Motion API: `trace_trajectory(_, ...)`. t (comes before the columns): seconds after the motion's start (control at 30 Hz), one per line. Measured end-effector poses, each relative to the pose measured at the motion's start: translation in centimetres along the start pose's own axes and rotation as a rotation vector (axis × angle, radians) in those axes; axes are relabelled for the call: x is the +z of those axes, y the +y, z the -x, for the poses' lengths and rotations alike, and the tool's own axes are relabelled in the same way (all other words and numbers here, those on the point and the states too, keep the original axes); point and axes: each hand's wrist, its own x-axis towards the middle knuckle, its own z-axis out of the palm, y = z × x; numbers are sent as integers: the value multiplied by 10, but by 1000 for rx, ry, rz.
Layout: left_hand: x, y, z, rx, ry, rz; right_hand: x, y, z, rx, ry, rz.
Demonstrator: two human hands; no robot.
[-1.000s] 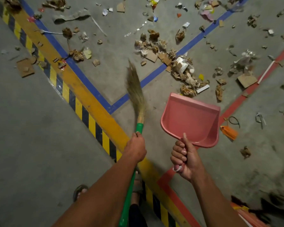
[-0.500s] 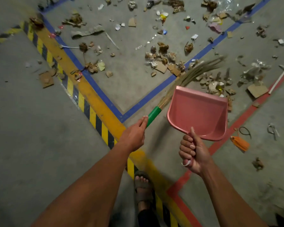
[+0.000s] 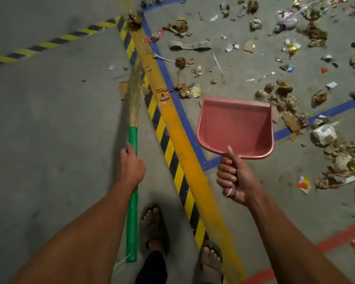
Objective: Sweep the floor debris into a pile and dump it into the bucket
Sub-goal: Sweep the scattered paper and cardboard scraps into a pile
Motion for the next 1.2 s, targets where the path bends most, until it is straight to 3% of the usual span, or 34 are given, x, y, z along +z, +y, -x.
trace_trajectory(0.13,-15,-52,-81,-182,47,49,44,15,-61,45,2,63)
trace_trajectory(0.27,-29,-76,-148,-241,-36,-12,68,30,-110,73,3,64)
trace_trajectory(0.63,4,-43,-146,462,-388,-174,79,36,-132,63,113,13)
trace_trajectory(0.8,-3,-23,-132,655,-320,-112,74,7,-112,39,122,-50)
trace_trajectory(0.9,-3,-26,-120,597,-226,-89,59,-10,-98,2,137,-87)
trace_trajectory(1.03,8,-18,-99,355,-154,-125,32,-35,-78,-55,145,-114)
trace_trajectory(1.13,26,13,-81,131,-269,-212,5,-52,-62,-70,157,-139)
trace_trajectory(1.2,44,41,-62,136,-351,-255,-11,-64,-53,-83,168,-141)
